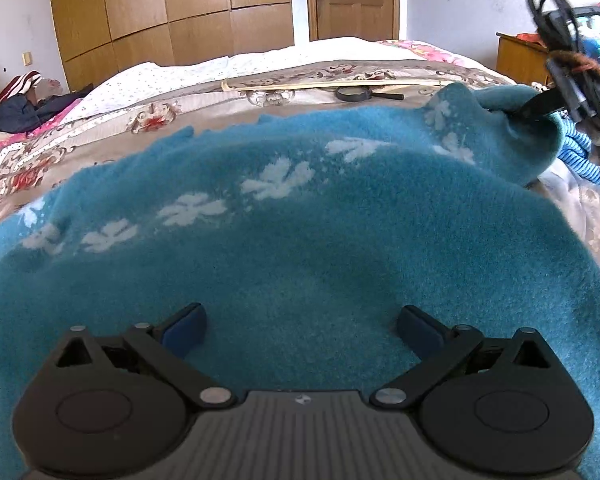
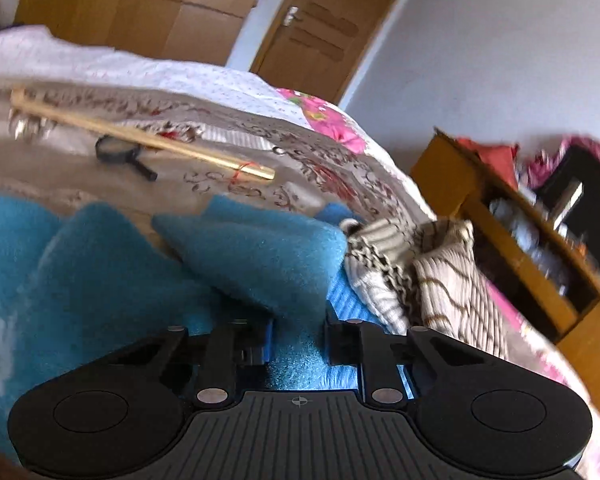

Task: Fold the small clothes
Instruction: 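Reach the right gripper to the sweater sleeve cuff and grasp it, then lift the sleeve with the right gripper and fold it across the sweater body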

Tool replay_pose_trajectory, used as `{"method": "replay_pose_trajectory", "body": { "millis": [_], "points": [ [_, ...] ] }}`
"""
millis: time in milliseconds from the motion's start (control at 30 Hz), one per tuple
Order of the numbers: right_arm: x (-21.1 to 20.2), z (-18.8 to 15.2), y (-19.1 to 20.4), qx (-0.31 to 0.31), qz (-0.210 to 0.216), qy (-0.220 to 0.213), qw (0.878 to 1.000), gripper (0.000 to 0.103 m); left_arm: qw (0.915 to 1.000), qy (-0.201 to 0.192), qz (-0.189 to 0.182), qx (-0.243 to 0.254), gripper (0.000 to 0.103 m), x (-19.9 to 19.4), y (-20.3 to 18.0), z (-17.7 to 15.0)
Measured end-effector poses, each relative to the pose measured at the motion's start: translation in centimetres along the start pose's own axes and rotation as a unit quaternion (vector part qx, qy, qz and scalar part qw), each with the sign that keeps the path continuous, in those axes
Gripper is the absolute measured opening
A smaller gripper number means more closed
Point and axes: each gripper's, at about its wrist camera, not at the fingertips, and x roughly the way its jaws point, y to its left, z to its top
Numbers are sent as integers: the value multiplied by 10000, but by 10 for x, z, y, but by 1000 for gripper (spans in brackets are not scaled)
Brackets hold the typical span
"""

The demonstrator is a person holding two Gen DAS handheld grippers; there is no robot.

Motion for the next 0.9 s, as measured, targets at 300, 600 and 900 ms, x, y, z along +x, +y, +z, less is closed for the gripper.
{"method": "replay_pose_trajectory", "body": {
  "millis": [300,600,900],
  "points": [
    [-49,29,-49,1547,823,-178,9844,17,10000,-8,-60,-55,103,-2,4,2],
    [-163,78,23,1260,2735,-1216,9458,17,9996,-157,21,-252,103,-15,23,10],
    [-185,34,212,-971,3716,-271,9229,23,9967,129,569,-565,103,-32,73,-8]
  ]
}}
